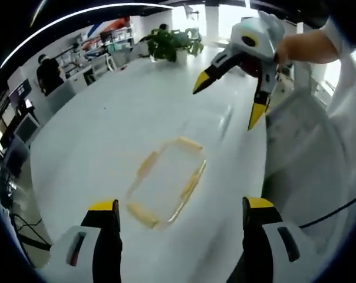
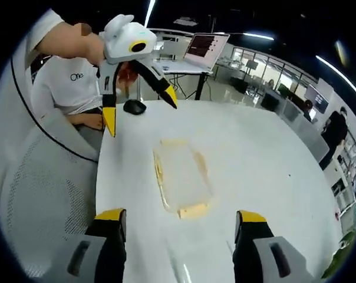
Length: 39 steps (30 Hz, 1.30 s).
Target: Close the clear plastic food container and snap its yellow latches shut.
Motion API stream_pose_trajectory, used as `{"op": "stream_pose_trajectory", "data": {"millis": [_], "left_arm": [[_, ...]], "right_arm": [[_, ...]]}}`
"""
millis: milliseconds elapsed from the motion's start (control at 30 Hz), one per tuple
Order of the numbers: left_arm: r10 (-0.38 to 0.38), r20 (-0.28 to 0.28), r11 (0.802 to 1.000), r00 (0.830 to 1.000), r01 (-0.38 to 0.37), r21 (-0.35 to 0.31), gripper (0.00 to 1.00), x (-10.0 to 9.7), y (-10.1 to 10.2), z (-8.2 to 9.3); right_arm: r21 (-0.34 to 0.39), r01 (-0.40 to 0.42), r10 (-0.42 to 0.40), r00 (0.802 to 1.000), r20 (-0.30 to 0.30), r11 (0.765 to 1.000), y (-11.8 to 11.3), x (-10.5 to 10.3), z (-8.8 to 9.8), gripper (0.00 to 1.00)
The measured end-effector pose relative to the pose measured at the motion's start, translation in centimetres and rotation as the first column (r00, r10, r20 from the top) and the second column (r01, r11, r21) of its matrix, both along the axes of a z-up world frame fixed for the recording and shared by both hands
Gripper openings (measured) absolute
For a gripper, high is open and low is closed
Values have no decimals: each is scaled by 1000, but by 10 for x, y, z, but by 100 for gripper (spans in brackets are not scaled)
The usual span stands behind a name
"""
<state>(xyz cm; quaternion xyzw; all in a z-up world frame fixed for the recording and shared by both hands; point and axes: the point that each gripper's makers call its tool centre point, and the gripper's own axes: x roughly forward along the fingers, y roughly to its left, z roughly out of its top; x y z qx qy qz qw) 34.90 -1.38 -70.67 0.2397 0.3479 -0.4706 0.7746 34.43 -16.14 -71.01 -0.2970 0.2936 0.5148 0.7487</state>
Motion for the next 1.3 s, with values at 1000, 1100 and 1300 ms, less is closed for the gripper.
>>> {"op": "stream_pose_trajectory", "data": {"millis": [1000,1100,1300], "left_arm": [[-211,-47,965,976,215,151,82,31,20,-54],[-226,-46,959,973,230,166,81,34,23,-58],[-246,-70,950,967,255,179,78,38,28,-63]], "right_arm": [[-94,-93,86,994,-73,991,9,21,-43,62],[-99,-86,77,993,-85,991,9,23,-46,62],[-104,-89,79,992,-99,991,12,26,-52,60]]}}
